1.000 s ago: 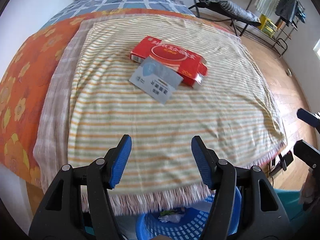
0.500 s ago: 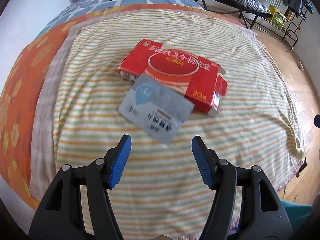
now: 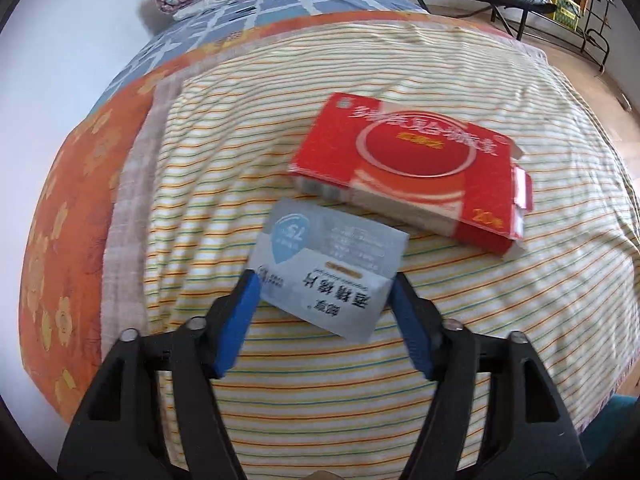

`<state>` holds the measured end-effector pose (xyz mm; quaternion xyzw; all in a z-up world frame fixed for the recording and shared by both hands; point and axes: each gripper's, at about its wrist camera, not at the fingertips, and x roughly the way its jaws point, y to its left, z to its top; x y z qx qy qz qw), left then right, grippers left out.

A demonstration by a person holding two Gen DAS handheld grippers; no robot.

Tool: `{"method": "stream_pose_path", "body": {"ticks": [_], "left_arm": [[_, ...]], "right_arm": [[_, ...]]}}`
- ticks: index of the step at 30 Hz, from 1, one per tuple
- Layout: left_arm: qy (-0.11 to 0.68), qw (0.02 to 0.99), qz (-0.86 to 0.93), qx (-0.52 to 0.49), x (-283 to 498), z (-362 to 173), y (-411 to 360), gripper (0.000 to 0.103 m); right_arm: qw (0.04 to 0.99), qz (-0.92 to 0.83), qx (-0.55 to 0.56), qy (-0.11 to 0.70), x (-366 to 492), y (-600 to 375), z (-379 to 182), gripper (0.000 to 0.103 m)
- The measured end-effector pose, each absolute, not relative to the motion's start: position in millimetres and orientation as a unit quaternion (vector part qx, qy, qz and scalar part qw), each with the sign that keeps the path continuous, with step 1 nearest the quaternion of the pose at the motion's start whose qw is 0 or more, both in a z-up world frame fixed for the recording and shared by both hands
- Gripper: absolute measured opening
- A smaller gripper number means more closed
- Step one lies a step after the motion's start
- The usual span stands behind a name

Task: Collect trash
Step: 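Move the left tool to the grey card while the right tool approaches the red box, then grasp the grey wipe packet with the left tool while the right tool grasps the red box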

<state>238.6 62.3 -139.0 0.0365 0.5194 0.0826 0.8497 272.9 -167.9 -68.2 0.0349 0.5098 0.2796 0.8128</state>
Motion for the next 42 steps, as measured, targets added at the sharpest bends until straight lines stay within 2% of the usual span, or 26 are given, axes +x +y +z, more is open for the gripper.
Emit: {"method": "stream_pose_path", "body": {"ticks": [4,9,28,35,39,42], "left_arm": [[0.528,0.845,0.088,0.021,229.5,-141.2,84.8,0.072],[0.536,0.840,0.056,-0.067,216.8,-135.8,106.9,0.072],[0.511,0.846,0.083,-0.129,213.4,-118.6,151.1,0.072],[0.506,0.834,0.110,-0.191,211.5,-121.0,176.5,0.072],[0.504,0.833,0.112,-0.196,213.9,-119.8,176.7,0.072],[0.509,0.829,0.106,-0.205,219.2,-122.9,174.7,0.072]], "right_arm": [[0.809,0.294,0.015,0.509,285.9,-148.0,-74.3,0.103],[0.798,0.324,-0.024,0.508,305.3,-115.8,-87.6,0.103],[0.757,0.368,-0.009,0.540,357.7,-51.1,-132.1,0.103],[0.738,0.410,-0.185,0.503,314.3,-14.5,-133.3,0.103],[0.737,0.392,-0.250,0.491,298.5,1.1,-146.4,0.103],[0.748,0.375,-0.235,0.495,302.1,-2.2,-145.9,0.101]]}}
